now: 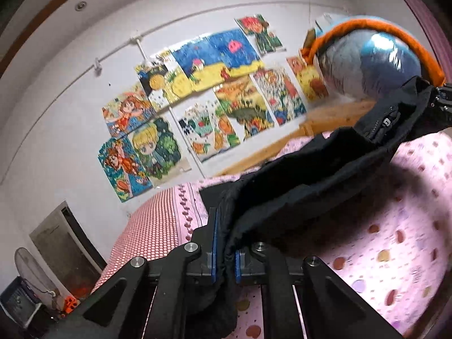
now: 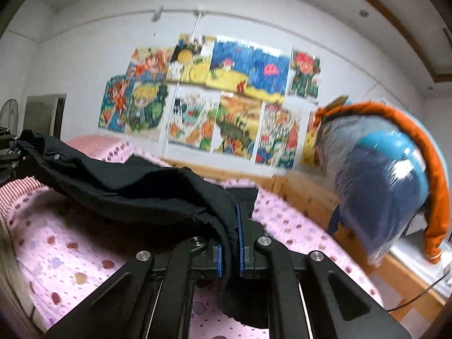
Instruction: Fold large clothes
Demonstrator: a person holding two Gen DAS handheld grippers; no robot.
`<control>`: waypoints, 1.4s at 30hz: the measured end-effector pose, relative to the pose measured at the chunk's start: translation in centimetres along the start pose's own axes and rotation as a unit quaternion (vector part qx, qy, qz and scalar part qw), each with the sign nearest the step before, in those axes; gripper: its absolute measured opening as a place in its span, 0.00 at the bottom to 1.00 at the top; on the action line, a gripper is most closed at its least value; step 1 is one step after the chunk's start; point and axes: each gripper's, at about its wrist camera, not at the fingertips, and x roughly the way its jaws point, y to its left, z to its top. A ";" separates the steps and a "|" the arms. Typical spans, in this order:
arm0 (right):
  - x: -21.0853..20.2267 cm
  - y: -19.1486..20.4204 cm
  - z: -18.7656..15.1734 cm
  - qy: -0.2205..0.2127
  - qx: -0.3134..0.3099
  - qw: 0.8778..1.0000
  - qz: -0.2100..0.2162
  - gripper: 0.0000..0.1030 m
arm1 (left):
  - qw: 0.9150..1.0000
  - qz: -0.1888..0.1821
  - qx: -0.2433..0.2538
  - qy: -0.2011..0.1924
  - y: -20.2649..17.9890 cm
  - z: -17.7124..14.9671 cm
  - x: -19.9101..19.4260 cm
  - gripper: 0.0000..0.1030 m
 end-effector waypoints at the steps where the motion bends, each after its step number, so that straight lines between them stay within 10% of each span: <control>1: -0.9 -0.2 0.5 -0.009 0.000 1.000 -0.001 0.07 | 1.000 -0.001 0.000 -0.005 0.3 0.3 -0.7 0.08; 17: 1.9 -0.1 7.8 -0.032 -0.024 0.999 -0.009 0.07 | 1.000 0.010 0.020 -0.016 2.9 6.9 5.4 0.08; 28: 16.7 0.7 12.7 -0.004 -0.037 0.999 -0.001 0.07 | 0.999 0.007 -0.030 0.017 4.1 10.6 17.8 0.08; 42: 37.2 5.6 10.4 0.033 -0.054 0.997 -0.036 0.07 | 0.995 0.055 -0.054 0.071 2.6 8.9 36.5 0.08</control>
